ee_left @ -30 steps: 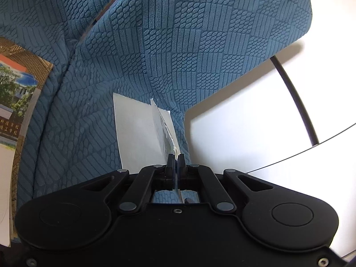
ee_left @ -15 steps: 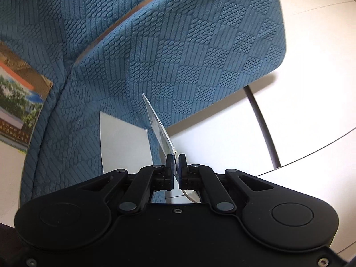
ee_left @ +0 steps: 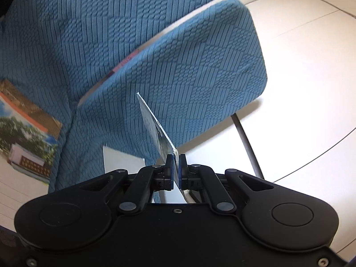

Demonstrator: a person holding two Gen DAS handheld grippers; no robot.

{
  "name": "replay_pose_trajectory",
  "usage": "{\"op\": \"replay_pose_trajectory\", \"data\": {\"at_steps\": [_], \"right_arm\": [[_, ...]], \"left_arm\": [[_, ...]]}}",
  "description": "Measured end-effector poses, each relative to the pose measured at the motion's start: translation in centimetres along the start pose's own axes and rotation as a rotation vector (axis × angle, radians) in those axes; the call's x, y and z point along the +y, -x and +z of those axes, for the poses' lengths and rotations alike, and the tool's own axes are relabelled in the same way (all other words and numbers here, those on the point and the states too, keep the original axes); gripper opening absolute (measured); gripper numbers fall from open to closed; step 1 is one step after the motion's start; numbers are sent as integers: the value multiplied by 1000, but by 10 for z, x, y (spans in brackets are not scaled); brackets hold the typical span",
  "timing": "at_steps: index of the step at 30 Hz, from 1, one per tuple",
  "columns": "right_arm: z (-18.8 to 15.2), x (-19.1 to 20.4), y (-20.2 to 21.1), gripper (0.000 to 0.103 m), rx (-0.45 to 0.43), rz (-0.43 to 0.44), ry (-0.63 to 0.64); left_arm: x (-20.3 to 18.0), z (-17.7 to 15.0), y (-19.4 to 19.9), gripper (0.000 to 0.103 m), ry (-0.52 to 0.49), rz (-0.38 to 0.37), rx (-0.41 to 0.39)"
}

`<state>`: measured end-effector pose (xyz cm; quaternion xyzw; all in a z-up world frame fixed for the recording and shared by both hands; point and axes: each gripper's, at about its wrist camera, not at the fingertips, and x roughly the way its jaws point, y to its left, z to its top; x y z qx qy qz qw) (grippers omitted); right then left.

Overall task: Organize objects
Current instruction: 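Carry the held white sheet over the book stack with both grippers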

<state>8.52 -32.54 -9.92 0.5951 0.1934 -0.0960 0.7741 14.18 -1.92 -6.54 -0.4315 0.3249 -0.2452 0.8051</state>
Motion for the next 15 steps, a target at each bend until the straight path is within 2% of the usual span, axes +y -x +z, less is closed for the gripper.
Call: {"op": "replay_pose_trajectory", "data": {"at_steps": [7,15], "right_arm": [[-22,28,-8,6,47,36,59],[-58,44,-17,6,147,83,63]], "left_arm": [[20,23,41,2,57,-8,-62],[47,38,97,3,77,26,-136]]}}
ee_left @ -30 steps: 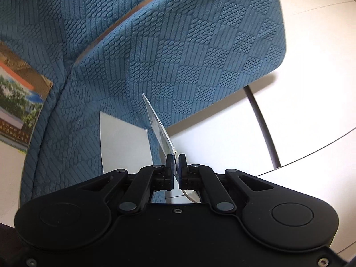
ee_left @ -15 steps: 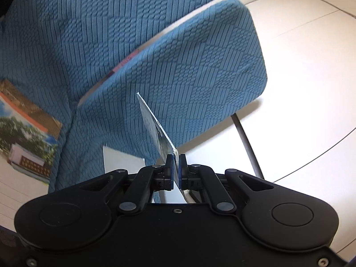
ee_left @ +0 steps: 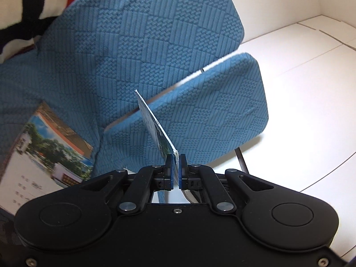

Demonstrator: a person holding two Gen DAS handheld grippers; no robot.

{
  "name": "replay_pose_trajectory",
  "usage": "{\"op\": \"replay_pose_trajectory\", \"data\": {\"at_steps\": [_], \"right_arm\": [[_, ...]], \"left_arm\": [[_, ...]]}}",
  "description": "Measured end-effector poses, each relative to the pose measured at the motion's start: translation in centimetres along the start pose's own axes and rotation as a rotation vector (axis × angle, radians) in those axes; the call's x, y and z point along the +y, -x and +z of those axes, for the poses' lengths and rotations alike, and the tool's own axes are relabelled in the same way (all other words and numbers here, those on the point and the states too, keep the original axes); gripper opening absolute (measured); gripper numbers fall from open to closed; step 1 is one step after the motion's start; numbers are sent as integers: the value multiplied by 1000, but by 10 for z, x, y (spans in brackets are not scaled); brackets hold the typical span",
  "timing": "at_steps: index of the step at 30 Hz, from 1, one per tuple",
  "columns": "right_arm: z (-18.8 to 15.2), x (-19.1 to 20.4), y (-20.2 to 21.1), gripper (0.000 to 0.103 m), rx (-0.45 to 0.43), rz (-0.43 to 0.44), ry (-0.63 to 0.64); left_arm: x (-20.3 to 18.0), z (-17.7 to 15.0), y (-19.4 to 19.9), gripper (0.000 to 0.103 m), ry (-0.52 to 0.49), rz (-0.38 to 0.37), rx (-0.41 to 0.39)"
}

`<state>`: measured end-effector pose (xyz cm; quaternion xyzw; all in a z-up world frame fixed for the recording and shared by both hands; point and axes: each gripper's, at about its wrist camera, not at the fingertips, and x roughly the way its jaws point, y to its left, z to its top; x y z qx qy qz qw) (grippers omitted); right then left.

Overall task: Organize objects
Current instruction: 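Carry the held white sheet over the book stack with both grippers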

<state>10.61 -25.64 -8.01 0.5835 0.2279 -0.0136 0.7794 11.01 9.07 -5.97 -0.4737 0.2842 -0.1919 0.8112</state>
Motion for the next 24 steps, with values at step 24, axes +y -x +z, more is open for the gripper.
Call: {"op": "replay_pose_trajectory", "data": {"at_steps": [24], "right_arm": [[-83,-29,-45,6,168,-103,193]], "left_arm": [[99,-14,43,4,111,235,17]]}}
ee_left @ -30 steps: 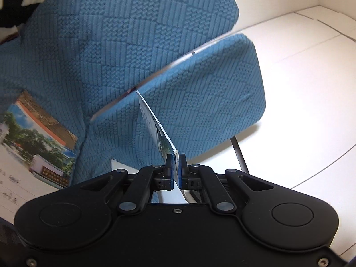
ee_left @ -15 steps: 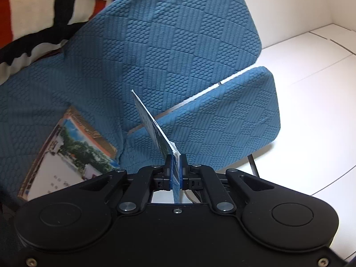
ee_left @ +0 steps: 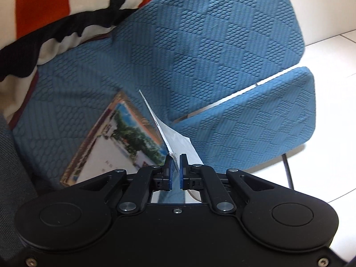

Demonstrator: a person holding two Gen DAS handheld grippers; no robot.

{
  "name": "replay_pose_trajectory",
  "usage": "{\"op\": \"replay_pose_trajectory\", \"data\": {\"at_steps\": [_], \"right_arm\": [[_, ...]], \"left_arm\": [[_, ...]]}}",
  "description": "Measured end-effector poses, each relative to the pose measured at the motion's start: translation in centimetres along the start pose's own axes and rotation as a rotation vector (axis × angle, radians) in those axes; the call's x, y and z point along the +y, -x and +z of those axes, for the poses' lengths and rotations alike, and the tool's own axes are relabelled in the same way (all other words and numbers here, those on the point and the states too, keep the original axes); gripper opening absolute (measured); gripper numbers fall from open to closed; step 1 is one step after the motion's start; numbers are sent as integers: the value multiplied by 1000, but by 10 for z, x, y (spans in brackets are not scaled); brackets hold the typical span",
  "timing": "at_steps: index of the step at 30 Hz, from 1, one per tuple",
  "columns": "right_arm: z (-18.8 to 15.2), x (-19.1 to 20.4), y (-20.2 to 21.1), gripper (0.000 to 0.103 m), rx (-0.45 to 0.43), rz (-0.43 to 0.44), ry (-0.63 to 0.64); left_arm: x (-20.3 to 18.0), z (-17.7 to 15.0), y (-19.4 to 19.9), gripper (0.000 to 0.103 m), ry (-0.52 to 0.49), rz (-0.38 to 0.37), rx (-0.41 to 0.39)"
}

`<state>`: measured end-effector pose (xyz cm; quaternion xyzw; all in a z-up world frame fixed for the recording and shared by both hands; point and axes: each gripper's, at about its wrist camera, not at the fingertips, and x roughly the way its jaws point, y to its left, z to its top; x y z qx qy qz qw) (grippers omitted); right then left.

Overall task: Organize objects
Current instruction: 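Carry the held white sheet over the book stack with both grippers, then lower the sheet onto the book stack and open both grippers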

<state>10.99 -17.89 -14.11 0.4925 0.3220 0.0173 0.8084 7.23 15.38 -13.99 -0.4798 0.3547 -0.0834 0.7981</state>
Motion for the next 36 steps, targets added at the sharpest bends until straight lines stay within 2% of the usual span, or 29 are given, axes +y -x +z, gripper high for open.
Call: {"op": "replay_pose_trajectory", "data": {"at_steps": [7,15,21,30,33,35,36], "right_arm": [[-18,-12,-17,7,31,-61,20],[-32,-17,-25,7,57,-119,90],[-39,-25,-32,8,97,-155,87],[-49,-35,-40,10,165,-202,58],[-48,-35,-42,22,198,-231,51],[-46,-37,-40,48,221,-235,35],[-46,-38,-37,53,233,-237,29]], "left_arm": [[21,-5,-8,4,23,75,24],[23,-9,-18,4,2,164,42],[27,-13,-23,4,9,235,70],[29,-13,-27,5,-4,287,89],[27,-14,-25,16,-24,308,93],[24,-13,-25,21,-57,312,116],[23,-13,-24,22,-66,318,120]]}}
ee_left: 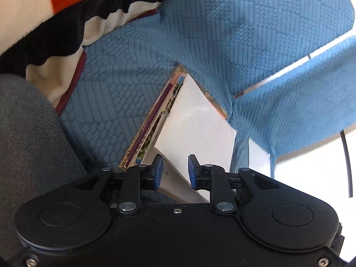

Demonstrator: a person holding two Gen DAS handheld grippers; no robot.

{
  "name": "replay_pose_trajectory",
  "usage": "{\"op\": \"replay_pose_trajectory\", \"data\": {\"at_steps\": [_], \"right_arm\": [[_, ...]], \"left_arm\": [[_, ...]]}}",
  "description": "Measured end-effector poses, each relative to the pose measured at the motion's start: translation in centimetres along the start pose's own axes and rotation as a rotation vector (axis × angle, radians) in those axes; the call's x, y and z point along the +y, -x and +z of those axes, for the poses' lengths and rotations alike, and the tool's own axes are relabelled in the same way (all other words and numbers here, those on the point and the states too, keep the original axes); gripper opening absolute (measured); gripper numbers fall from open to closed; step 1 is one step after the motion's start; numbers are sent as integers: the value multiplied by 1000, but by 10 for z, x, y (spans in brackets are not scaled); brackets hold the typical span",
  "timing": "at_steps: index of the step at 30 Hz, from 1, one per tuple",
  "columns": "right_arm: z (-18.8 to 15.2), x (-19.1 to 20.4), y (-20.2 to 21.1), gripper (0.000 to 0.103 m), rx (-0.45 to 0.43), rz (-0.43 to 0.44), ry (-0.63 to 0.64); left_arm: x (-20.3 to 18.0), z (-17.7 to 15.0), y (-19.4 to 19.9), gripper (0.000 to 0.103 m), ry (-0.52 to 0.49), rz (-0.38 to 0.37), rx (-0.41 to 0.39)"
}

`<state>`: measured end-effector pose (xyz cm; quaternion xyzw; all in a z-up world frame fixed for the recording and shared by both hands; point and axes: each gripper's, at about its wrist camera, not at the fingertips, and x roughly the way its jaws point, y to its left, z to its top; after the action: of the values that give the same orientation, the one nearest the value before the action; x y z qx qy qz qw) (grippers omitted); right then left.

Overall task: Organize objects
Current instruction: 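Lower the sheet onto the book stack and open both grippers, then raise both open grippers away from the book stack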

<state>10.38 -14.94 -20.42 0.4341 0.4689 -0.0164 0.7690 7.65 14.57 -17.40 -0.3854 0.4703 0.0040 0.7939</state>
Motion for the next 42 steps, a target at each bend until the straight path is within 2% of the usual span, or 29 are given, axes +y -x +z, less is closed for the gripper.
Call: {"op": "replay_pose_trajectory", "data": {"at_steps": [1,4,10,15,18,24,32,42], "right_arm": [[-1,-1,4,57,6,-1,3],[-3,0,19,57,4,10,55],[6,12,46,57,-49,19,149],[22,33,80,57,-145,37,248],[32,45,104,57,-210,62,302],[43,57,145,57,-302,74,414],[44,50,177,57,-346,34,513],[36,33,196,57,-373,-13,585]], "left_arm": [[0,0,2,24,-5,9,-3],[-5,2,12,29,-31,27,-21],[-30,2,37,33,-136,40,-79],[-60,-4,66,35,-217,-18,-137],[-82,-7,81,36,-285,-26,-175],[-115,-11,103,39,-354,-67,-227],[-148,-29,108,48,-439,-87,-247],[-169,-54,96,58,-498,-92,-218]]}}
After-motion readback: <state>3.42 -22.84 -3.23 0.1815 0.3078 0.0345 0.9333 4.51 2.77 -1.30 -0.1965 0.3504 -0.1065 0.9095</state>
